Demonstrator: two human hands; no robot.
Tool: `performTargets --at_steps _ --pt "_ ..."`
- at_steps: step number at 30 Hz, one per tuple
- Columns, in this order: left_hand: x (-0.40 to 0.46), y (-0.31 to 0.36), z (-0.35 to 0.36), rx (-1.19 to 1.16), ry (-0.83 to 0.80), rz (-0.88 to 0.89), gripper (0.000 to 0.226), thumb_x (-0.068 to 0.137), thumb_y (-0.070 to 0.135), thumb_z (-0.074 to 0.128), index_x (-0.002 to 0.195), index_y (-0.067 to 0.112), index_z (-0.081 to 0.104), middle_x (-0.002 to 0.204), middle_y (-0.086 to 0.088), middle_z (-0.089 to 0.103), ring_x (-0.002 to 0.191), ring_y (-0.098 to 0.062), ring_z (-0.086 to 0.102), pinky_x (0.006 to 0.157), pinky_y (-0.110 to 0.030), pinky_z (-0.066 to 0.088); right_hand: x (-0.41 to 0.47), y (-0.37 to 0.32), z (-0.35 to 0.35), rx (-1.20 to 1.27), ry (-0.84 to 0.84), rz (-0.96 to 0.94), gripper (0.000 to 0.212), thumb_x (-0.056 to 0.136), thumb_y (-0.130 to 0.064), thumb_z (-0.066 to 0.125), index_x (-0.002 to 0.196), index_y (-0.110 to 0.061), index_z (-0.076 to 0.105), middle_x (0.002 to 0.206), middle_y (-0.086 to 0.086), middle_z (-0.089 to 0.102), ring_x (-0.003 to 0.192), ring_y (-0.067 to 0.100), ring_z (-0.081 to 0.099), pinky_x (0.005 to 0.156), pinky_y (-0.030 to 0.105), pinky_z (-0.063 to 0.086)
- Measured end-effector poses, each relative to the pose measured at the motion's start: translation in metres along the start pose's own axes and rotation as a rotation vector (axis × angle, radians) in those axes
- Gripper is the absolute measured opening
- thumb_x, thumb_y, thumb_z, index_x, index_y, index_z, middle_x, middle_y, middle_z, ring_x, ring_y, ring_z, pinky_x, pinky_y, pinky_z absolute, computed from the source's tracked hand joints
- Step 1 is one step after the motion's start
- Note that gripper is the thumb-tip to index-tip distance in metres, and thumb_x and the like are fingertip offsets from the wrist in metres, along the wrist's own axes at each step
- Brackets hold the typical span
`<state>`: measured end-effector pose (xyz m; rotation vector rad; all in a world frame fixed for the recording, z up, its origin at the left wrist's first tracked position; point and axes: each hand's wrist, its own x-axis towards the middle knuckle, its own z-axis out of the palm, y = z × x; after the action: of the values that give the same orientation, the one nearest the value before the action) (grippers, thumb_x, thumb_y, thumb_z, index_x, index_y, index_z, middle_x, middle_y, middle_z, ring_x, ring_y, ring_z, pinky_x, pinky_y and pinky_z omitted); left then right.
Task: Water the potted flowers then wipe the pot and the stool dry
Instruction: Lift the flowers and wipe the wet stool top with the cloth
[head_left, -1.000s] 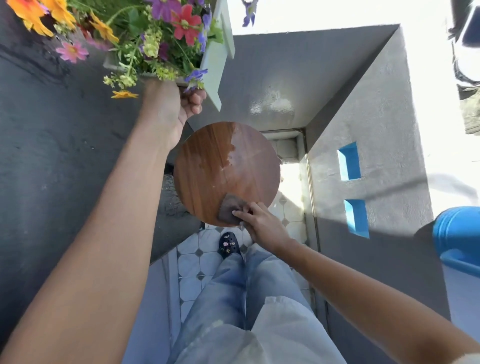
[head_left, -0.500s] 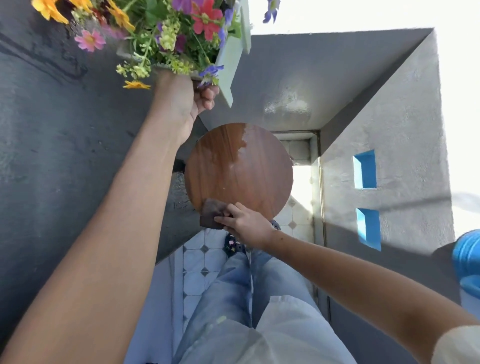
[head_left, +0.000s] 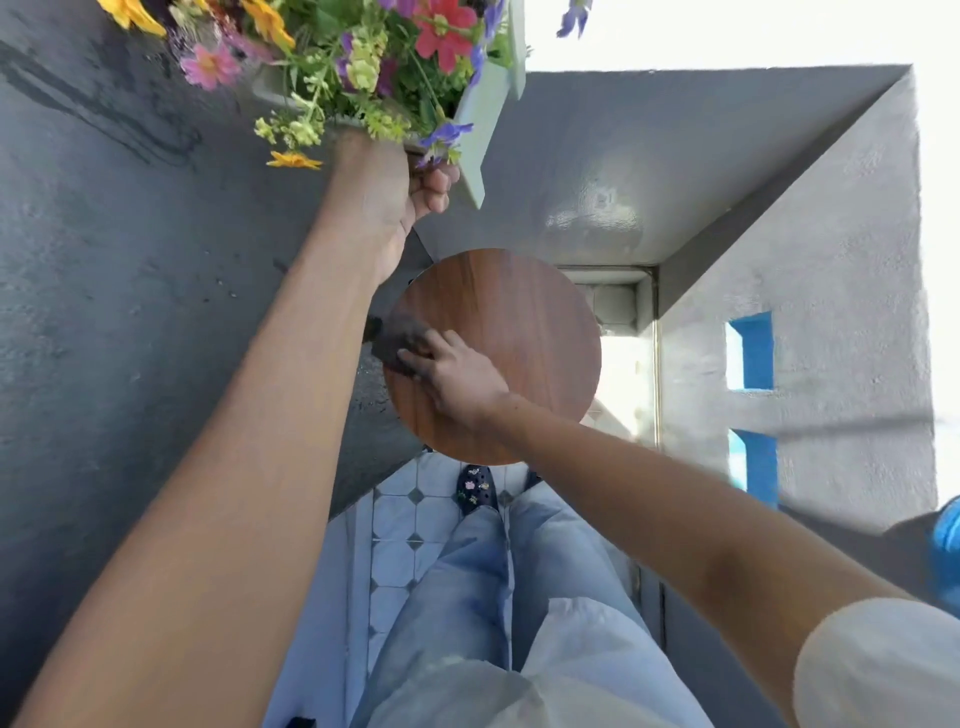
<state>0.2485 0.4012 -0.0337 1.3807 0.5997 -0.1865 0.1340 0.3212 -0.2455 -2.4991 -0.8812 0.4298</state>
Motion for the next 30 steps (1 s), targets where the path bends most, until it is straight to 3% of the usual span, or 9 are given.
performTargets --at_steps 2,5,10,13,19,21,23,27,30 --pt "-0.002 0.000 -0.001 0.004 -0.001 0.000 0.041 0.091 -0.002 0.019 0.075 0.006 0.057 0.066 -0.011 0.054 0.050 -0.012 0.047 0.045 -0.020 0.037 -0.007 -0.018 0.008 -0.029 -0.165 -0.233 0.042 0.099 -0.026 0.049 0.141 -0.024 0.053 0.128 0.006 0.048 0.109 0.025 0.046 0.071 0.038 0.053" --pt "-0.006 -0.001 -0.004 0.012 -0.006 -0.005 0.042 0.091 -0.001 0.020 0.076 0.006 0.058 0.064 -0.011 0.055 0.049 -0.012 0.047 0.044 -0.020 0.038 0.017 -0.007 -0.001 -0.058 -0.176 -0.288 0.042 0.098 -0.023 0.050 0.140 -0.028 0.055 0.125 0.006 0.048 0.110 0.025 0.046 0.073 0.038 0.055" --pt "-0.015 -0.006 -0.012 0.039 0.005 -0.003 0.041 0.093 0.001 0.021 0.077 0.004 0.058 0.064 -0.013 0.056 0.045 -0.011 0.048 0.043 -0.022 0.038 0.068 0.037 -0.035 0.082 0.141 0.290 0.041 0.099 -0.018 0.049 0.139 -0.026 0.055 0.125 0.012 0.047 0.117 0.034 0.045 0.088 0.048 0.053" --pt "-0.021 -0.013 -0.015 0.048 0.011 -0.002 0.041 0.093 0.000 0.021 0.075 0.004 0.057 0.064 -0.014 0.056 0.045 -0.012 0.047 0.044 -0.022 0.039 0.058 0.033 -0.032 0.131 0.265 0.434 0.038 0.098 -0.021 0.049 0.134 -0.023 0.059 0.123 0.014 0.049 0.112 0.035 0.047 0.083 0.048 0.053" --pt "-0.033 -0.026 -0.018 0.036 0.016 -0.031 0.040 0.094 -0.001 0.020 0.081 0.003 0.058 0.068 -0.015 0.055 0.047 -0.011 0.048 0.043 -0.021 0.039 -0.083 -0.012 0.027 0.087 0.032 -0.055 0.036 0.096 -0.023 0.059 0.132 -0.023 0.063 0.120 0.009 0.055 0.102 0.030 0.053 0.068 0.039 0.055" --pt "-0.037 -0.032 -0.020 0.040 0.012 -0.041 0.038 0.093 0.000 0.021 0.081 0.002 0.057 0.070 -0.015 0.055 0.046 -0.011 0.049 0.043 -0.021 0.039 -0.111 0.004 0.023 0.073 0.012 -0.117 0.034 0.094 -0.022 0.062 0.129 -0.025 0.066 0.113 0.007 0.056 0.098 0.027 0.054 0.065 0.036 0.055" --pt "-0.041 -0.039 -0.022 0.049 0.011 -0.044 0.036 0.091 0.000 0.022 0.082 0.002 0.057 0.072 -0.015 0.054 0.045 -0.011 0.051 0.043 -0.022 0.039 -0.106 0.037 0.010 0.030 0.098 -0.006 0.034 0.095 -0.023 0.061 0.128 -0.027 0.066 0.113 0.008 0.055 0.099 0.027 0.054 0.070 0.038 0.057" --pt "-0.049 -0.056 -0.026 0.057 0.021 -0.061 0.035 0.091 0.000 0.023 0.090 0.000 0.057 0.079 -0.017 0.054 0.046 -0.011 0.052 0.044 -0.022 0.040 -0.070 0.093 -0.031 0.085 0.380 0.473 0.036 0.094 -0.021 0.058 0.129 -0.022 0.065 0.124 0.013 0.054 0.110 0.034 0.051 0.088 0.045 0.052" --pt "-0.057 -0.073 -0.028 0.076 0.048 -0.081 0.037 0.090 -0.001 0.022 0.096 -0.001 0.059 0.086 -0.020 0.053 0.047 -0.012 0.051 0.045 -0.023 0.041 -0.071 0.078 -0.027 0.099 0.432 0.587 0.036 0.095 -0.020 0.058 0.130 -0.020 0.065 0.131 0.012 0.053 0.115 0.033 0.049 0.094 0.042 0.048"
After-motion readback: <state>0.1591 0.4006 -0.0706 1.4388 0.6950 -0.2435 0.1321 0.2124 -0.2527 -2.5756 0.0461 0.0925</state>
